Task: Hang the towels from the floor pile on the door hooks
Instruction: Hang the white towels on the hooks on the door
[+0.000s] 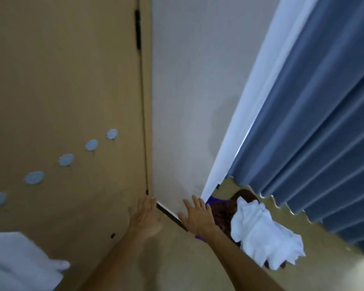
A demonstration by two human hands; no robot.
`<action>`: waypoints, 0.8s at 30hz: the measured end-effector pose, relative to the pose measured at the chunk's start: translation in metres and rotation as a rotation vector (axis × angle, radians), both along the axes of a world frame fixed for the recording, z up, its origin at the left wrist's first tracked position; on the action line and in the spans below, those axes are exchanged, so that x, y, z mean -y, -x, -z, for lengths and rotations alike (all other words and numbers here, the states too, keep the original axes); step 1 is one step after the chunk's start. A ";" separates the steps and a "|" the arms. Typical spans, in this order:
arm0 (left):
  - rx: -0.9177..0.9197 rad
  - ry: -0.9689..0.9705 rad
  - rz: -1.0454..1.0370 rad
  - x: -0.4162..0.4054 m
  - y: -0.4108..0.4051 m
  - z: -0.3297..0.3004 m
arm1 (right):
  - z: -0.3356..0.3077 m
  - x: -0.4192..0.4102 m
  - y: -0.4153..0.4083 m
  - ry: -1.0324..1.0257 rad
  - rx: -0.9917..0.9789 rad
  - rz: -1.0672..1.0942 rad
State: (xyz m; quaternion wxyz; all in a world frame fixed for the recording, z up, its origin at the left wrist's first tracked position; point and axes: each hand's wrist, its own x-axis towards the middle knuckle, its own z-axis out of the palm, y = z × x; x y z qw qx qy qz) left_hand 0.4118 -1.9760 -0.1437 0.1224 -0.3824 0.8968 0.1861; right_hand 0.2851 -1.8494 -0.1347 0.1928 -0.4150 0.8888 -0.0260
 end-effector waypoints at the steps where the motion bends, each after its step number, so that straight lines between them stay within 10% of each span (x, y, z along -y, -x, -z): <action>1: -0.009 -0.007 0.047 -0.023 0.022 0.001 | 0.002 -0.029 0.017 -0.006 0.008 0.050; 13: 0.132 -0.022 0.562 -0.268 0.211 0.007 | 0.026 -0.349 0.132 -0.111 0.105 0.601; 24: 0.185 -0.088 0.665 -0.335 0.323 0.044 | 0.060 -0.416 0.217 -0.149 0.219 0.639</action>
